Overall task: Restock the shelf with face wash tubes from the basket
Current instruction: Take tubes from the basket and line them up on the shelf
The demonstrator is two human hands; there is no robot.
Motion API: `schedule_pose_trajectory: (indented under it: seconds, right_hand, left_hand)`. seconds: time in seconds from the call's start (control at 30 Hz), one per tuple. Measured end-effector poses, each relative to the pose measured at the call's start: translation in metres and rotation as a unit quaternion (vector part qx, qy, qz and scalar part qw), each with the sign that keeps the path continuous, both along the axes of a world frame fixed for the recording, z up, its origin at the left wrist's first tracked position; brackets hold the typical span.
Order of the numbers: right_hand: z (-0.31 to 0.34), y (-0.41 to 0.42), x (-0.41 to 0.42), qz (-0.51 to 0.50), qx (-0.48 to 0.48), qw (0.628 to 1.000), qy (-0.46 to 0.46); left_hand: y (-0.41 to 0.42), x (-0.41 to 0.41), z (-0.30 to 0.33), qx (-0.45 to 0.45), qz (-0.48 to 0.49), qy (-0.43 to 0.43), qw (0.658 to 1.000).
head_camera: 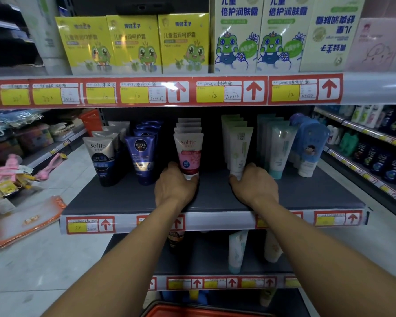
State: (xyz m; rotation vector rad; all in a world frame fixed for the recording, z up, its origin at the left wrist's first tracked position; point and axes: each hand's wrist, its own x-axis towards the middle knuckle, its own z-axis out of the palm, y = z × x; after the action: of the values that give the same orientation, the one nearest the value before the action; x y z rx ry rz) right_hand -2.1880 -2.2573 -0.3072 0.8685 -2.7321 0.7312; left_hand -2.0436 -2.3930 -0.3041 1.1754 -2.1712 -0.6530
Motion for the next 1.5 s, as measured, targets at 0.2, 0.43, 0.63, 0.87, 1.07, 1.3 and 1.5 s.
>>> schedule_pose_trajectory:
  seconds: [0.2, 0.43, 0.63, 0.87, 1.07, 1.3, 1.5]
  right_hand:
    - [0.001, 0.001, 0.001, 0.001, 0.005, 1.000, 0.002]
    - [0.001, 0.001, 0.002, 0.001, 0.001, 1.000, -0.002]
    - [0.003, 0.003, 0.005, -0.001, -0.016, 1.000, -0.012]
    - [0.007, 0.011, 0.015, -0.033, -0.087, 0.996, -0.005]
    - [0.015, 0.022, 0.023, -0.033, -0.107, 0.993, 0.024]
    - [0.016, 0.064, 0.002, -0.023, -0.047, 0.996, 0.073]
    - [0.016, 0.111, -0.054, -0.098, -0.053, 0.992, 0.057]
  left_hand:
    - [0.001, 0.000, 0.000, -0.002, 0.003, 0.000, 1.000]
    - [0.002, 0.000, 0.001, -0.001, 0.002, -0.001, 1.000]
    - [0.004, 0.000, 0.000, 0.000, 0.004, 0.010, 1.000]
    - [0.015, 0.007, 0.005, 0.001, 0.017, 0.124, 0.992]
    - [0.037, 0.010, 0.005, -0.109, -0.068, 0.090, 0.988]
    - [0.083, -0.018, 0.010, -0.103, -0.161, 0.091, 0.977]
    - [0.131, -0.075, 0.019, -0.030, -0.216, 0.074, 0.973]
